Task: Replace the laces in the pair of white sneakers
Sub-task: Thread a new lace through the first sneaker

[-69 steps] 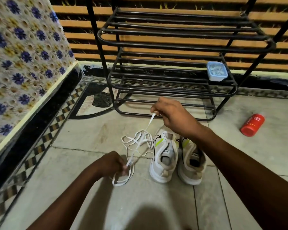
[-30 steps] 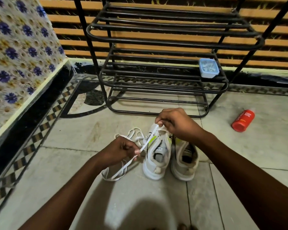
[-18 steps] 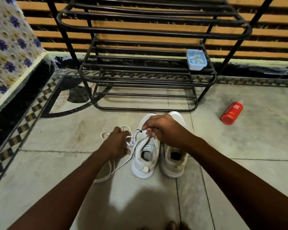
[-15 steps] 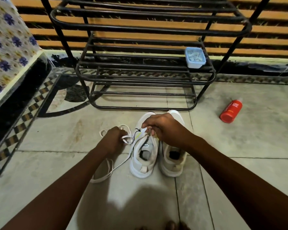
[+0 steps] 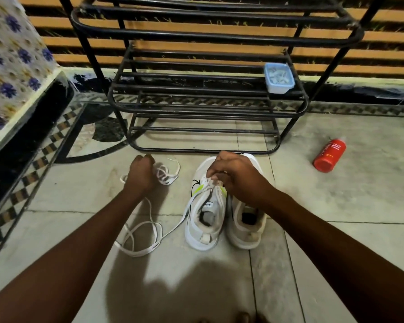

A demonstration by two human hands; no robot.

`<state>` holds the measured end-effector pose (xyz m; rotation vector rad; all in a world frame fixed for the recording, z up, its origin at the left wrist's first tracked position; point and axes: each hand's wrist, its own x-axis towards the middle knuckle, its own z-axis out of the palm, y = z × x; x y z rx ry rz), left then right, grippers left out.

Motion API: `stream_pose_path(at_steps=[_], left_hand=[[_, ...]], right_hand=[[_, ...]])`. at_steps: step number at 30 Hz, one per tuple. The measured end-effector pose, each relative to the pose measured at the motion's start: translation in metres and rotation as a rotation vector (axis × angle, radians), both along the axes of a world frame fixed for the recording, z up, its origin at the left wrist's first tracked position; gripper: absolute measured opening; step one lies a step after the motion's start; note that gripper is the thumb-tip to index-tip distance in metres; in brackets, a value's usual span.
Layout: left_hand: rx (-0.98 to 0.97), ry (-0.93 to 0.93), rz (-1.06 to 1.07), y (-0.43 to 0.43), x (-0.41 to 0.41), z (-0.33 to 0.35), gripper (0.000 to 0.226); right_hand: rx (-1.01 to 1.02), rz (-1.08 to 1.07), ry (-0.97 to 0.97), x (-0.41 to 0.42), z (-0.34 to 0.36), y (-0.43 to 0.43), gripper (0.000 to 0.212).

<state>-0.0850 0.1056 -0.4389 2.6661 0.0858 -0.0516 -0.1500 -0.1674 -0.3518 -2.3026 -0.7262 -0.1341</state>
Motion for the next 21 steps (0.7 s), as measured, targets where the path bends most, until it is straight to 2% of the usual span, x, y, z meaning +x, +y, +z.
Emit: stream_pose_path(at_steps=[2,5,6,8,12,15,17,21], left_hand=[[-0.247,-0.115,0.041,-0.019,-0.017,0.014,0.024],[-0.8,0.029,-0.023,-0.056,-0.042,0.04,0.036],[-0.933,0.087,-0.047,-0.065,-0.048,0.046,0.035],[-1.062,0.174,-0.078,-0.076,-0.058,0.057,0.023],[-1.143,0.273,-0.101,-0.087,-0.067,0.061,0.014],[-1.061,0.193,-0.085,-0.092,-0.062,0.057,0.004],[-0.977,0.148,-0.047,-0.096,-0.057,0.054,0.005],[-0.868,0.146,0.018,-0.101,-0.047,0.043,0.013]], right_hand=[[0.024,-0.043,-0.002,0.001,0.0,0.001,0.013],[0.044,-0.075,-0.049,0.0,0.0,0.004,0.015],[0.055,-0.093,-0.063,0.0,0.0,0.005,0.017],[0.079,-0.143,-0.073,-0.001,-0.001,0.004,0.019],[0.095,-0.228,-0.082,0.0,-0.005,-0.001,0.016],[0.11,-0.305,-0.098,0.0,-0.009,-0.006,0.017],[0.113,-0.374,-0.08,0.0,-0.016,-0.007,0.018],[0.063,-0.467,0.17,-0.002,-0.036,-0.003,0.027]])
